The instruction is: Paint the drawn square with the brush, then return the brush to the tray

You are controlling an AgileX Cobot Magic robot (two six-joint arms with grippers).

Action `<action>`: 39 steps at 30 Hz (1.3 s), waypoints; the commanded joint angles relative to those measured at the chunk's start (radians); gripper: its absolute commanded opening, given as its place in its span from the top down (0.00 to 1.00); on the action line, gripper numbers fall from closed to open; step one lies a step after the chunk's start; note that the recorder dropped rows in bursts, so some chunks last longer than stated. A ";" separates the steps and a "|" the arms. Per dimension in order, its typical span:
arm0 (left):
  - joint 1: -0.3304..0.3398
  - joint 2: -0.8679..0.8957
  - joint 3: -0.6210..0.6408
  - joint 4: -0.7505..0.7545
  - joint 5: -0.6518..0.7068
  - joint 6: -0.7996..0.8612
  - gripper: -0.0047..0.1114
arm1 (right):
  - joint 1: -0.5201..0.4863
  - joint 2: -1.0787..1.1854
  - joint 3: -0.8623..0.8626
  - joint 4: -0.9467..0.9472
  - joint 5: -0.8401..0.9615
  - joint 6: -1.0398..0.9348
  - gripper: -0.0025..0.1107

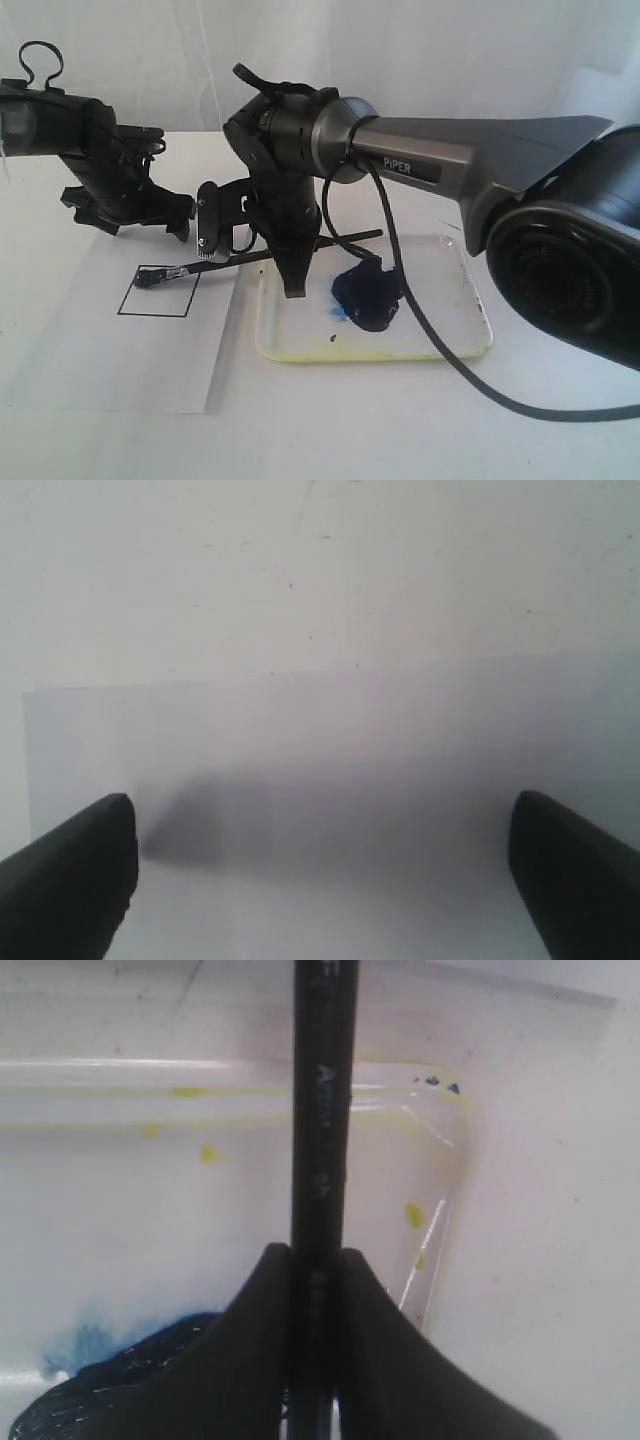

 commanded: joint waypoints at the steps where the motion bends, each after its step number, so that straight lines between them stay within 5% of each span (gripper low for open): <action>1: -0.001 0.047 0.026 0.015 0.107 0.016 0.06 | 0.000 0.001 -0.011 -0.015 -0.027 0.012 0.98; 39: -0.001 0.047 0.026 0.017 0.107 0.016 0.06 | -0.018 0.039 -0.009 -0.022 -0.059 0.012 0.98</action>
